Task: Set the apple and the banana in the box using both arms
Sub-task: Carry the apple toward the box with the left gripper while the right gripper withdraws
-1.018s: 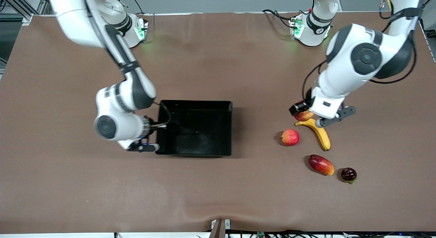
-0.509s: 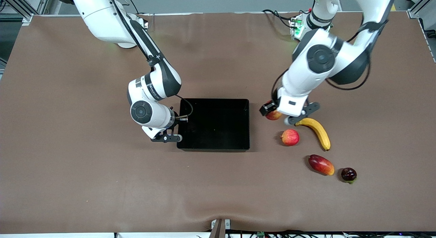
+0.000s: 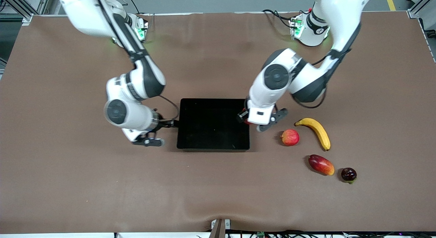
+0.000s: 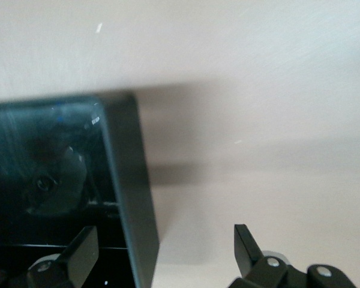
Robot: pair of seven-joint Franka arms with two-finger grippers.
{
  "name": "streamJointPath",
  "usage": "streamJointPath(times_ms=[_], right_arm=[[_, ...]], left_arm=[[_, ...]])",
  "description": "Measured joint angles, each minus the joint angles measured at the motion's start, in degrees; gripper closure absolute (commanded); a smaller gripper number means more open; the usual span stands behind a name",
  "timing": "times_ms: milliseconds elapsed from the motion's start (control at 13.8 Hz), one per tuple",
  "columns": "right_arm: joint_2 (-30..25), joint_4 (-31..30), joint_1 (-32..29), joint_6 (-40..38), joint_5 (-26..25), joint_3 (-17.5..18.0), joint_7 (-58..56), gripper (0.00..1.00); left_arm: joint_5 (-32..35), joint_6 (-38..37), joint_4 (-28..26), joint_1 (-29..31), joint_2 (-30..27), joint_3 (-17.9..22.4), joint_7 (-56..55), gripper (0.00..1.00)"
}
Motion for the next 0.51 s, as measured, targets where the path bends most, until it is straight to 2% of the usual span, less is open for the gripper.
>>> streamJointPath(times_ms=[218,509], right_arm=[[-3.5,0.0,-6.9,-1.4,-0.4,-0.4,-8.0,0.0],[-8.4,0.1,-19.0,-7.0,-1.0,-0.8,-22.0,0.0]], left_arm=[[4.2,0.0,4.2,-4.0,6.0,0.1,-3.9,1.0],[6.0,2.1,5.7,-5.9,10.2,0.3,-4.4,1.0]])
